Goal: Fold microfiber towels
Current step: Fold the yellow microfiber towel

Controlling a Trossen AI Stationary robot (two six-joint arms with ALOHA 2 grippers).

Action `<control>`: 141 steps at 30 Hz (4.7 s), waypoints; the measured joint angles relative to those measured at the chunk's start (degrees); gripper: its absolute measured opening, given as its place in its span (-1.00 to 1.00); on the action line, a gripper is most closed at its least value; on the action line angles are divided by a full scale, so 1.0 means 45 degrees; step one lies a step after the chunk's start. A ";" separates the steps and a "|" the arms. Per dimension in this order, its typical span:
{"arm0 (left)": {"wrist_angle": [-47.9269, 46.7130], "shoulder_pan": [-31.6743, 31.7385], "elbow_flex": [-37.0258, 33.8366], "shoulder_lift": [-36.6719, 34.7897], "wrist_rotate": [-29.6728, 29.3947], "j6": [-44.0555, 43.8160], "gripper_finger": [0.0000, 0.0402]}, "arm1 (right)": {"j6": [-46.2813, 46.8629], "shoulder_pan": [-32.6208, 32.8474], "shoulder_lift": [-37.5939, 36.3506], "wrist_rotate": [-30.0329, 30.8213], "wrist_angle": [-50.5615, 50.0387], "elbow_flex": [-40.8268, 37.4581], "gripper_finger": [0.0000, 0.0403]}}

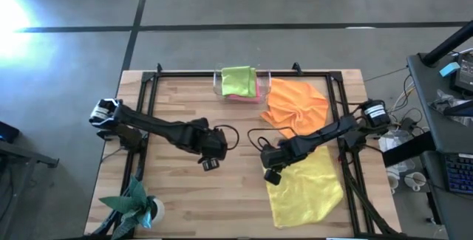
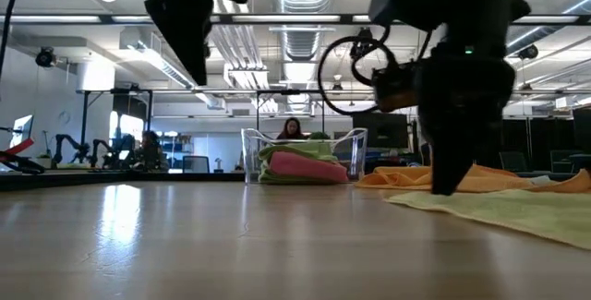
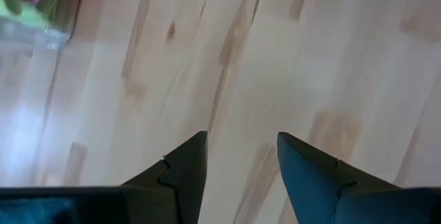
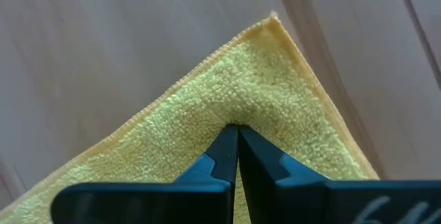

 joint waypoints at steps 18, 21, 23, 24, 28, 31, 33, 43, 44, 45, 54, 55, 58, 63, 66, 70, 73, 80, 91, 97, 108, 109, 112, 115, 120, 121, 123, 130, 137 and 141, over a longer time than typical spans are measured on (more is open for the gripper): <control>-0.2026 0.0004 0.0000 -0.2346 -0.1401 0.1608 -0.20 | -0.1004 -0.2897 0.4816 -0.1340 0.0162 0.6888 -0.96; -0.2019 0.0005 0.0000 -0.2875 -0.1896 0.2256 -0.20 | -0.0864 -0.3205 0.5585 -0.1352 0.0083 0.8190 -0.96; -0.2009 0.0005 -0.0031 -0.3220 -0.2222 0.2788 -0.20 | -0.0609 -0.3419 0.6018 -0.1318 0.0012 0.8969 -0.96; -0.2015 0.0005 -0.0050 -0.3411 -0.2404 0.3057 -0.20 | -0.0472 -0.3529 0.6211 -0.1280 -0.0005 0.9293 -0.96; -0.2018 0.0029 -0.0260 -0.4070 -0.3076 0.3971 -0.20 | 0.0344 -0.4005 0.6898 -0.0809 0.0018 1.0399 -0.96; -0.1926 0.0095 -0.0683 -0.4608 -0.3407 0.4352 -0.20 | 0.0911 -0.4379 0.7248 -0.0176 0.0032 1.0999 -0.96; -0.1890 0.0144 -0.1040 -0.4930 -0.3456 0.4517 -0.20 | 0.0995 -0.4561 0.7390 0.0215 -0.0028 1.1343 -0.96; -0.0564 0.0223 -0.3327 -0.5902 -0.3561 0.5081 -0.20 | -0.1485 -0.4469 0.6663 0.0473 -0.3840 1.3042 -0.96; -0.0348 0.0223 -0.3495 -0.5924 -0.3564 0.5146 -0.20 | -0.1806 -0.4350 0.6446 0.0565 -0.4277 1.3056 -0.96; -0.0155 0.0223 -0.3657 -0.5928 -0.3544 0.5254 -0.20 | -0.2169 -0.4195 0.6304 0.0560 -0.4630 1.3048 -0.96; 0.1837 0.0248 -0.4086 -0.5783 -0.2747 0.5436 -0.20 | -0.3967 -0.2648 0.3867 0.1486 -0.6004 1.1168 -0.96; 0.1915 0.0248 -0.4161 -0.5783 -0.2505 0.5354 -0.20 | -0.3965 -0.2523 0.3475 0.1479 -0.5974 1.0669 -0.96; 0.2277 0.0244 -0.4352 -0.5760 -0.1638 0.5315 -0.20 | -0.3823 -0.2138 0.2081 0.1488 -0.5591 0.8886 -0.96; 0.2372 0.0219 -0.4507 -0.5498 0.0049 0.5022 -0.20 | -0.3028 -0.1331 -0.0221 0.1479 -0.4100 0.5891 -0.96; 0.2372 0.0193 -0.4489 -0.5210 0.1002 0.5019 -0.20 | -0.2531 -0.0776 -0.1352 0.1477 -0.3470 0.4531 -0.96; 0.2542 -0.0059 -0.4483 -0.4662 0.1850 0.4789 -0.20 | -0.1858 -0.0093 -0.2346 0.1473 -0.2978 0.3232 -0.96; 0.2576 -0.0511 -0.4483 -0.4077 0.1943 0.3882 -0.20 | -0.1782 0.0392 -0.2676 0.1474 -0.2718 0.2607 -0.95; 0.3612 -0.2224 -0.4556 -0.2253 0.1950 0.3299 -0.20 | -0.1419 0.1154 -0.2521 0.1047 -0.2338 0.1893 -0.76; 0.5102 -0.3742 -0.4547 0.0346 0.1895 0.1995 -0.20 | -0.1613 0.1808 -0.2501 0.1041 -0.1824 0.1545 -0.28; 0.5448 -0.3798 -0.4551 0.1066 0.1983 0.1676 -0.20 | -0.1575 0.1852 -0.2497 0.1037 -0.1810 0.1545 -0.19; 0.6524 -0.3929 -0.4633 0.1178 0.2557 0.1772 -0.20 | -0.2038 0.2158 -0.2341 0.1038 -0.1335 0.1270 -0.23; 0.6554 -0.3929 -0.4709 0.1178 0.2401 0.1768 -0.20 | -0.2304 0.2224 -0.2243 0.1042 -0.1041 0.1146 -0.24; 0.6552 -0.3915 -0.5126 0.1178 0.1900 0.1650 -0.20 | -0.3141 0.2469 -0.1789 0.1029 0.0062 0.0829 -0.24; 0.6855 -0.3915 -0.5482 0.1125 0.1915 0.1308 -0.20 | -0.3712 0.2718 -0.1387 0.1028 0.0937 0.0764 -0.24; 0.7094 -0.3915 -0.5596 0.1110 0.1982 0.0689 -0.27 | -0.4385 0.2974 -0.0751 0.1023 0.1969 0.0943 -0.24; 0.7266 -0.3915 -0.5608 0.1118 0.1976 0.0687 -0.32 | -0.4539 0.3018 -0.0596 0.1025 0.2152 0.0969 -0.24; 0.7663 -0.3915 -0.5610 0.1144 0.1963 0.0695 -0.45 | -0.4683 0.3087 -0.0214 0.1031 0.2304 0.1044 -0.24; 0.7880 -0.3905 -0.5625 0.1153 0.1963 0.0695 -0.96 | -0.4667 0.3139 0.0521 0.1215 0.2294 0.1103 -0.24; 0.7919 -0.3905 -0.5625 0.1158 0.2067 0.0787 -0.94 | -0.4132 0.3052 0.0962 0.1481 0.1809 0.1105 -0.25; 0.8004 -0.3910 -0.5625 0.1158 0.2208 0.0791 -0.94 | -0.3701 0.3057 0.1243 0.1484 0.1778 0.1127 -0.35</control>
